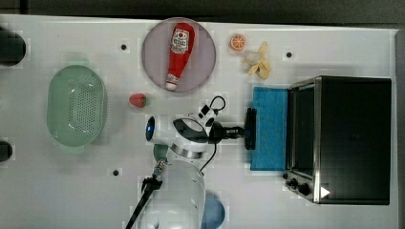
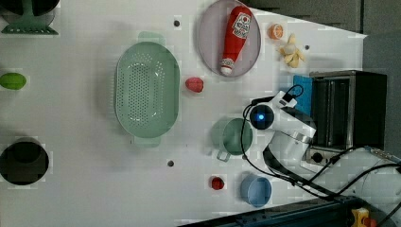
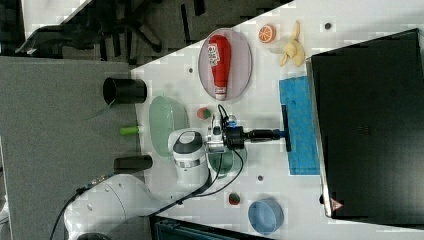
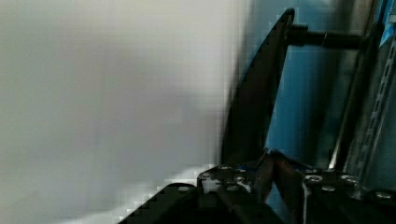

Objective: Flap open oven.

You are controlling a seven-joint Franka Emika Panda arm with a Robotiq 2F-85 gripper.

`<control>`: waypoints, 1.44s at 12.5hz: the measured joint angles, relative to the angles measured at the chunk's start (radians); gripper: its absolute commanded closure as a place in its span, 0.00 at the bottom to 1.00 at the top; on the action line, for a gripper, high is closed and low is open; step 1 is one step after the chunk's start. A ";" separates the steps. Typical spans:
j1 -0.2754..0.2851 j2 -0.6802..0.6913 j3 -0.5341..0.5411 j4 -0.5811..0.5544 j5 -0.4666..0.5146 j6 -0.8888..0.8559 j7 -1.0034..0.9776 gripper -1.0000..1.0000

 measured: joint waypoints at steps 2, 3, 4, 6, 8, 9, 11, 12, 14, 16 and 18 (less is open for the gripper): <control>0.008 0.002 0.005 0.008 -0.004 -0.017 0.007 0.83; 0.011 0.002 0.007 0.012 -0.004 -0.019 0.007 0.83; 0.015 0.001 0.005 0.016 -0.004 -0.014 0.012 0.83; 0.023 -0.018 0.001 0.018 0.022 -0.018 0.038 0.83; 0.026 -0.076 -0.004 0.018 0.102 -0.016 0.053 0.83; 0.025 -0.125 -0.005 0.016 0.169 -0.014 0.053 0.83; 0.023 -0.263 -0.004 0.021 0.355 -0.013 0.054 0.83; 0.023 -0.343 -0.008 0.033 0.448 -0.020 0.055 0.83; 0.026 -0.510 -0.033 0.072 0.665 -0.021 0.057 0.83; 0.022 -0.671 -0.066 0.115 0.840 -0.061 0.057 0.83; 0.019 -0.820 -0.097 0.139 0.994 -0.146 0.057 0.83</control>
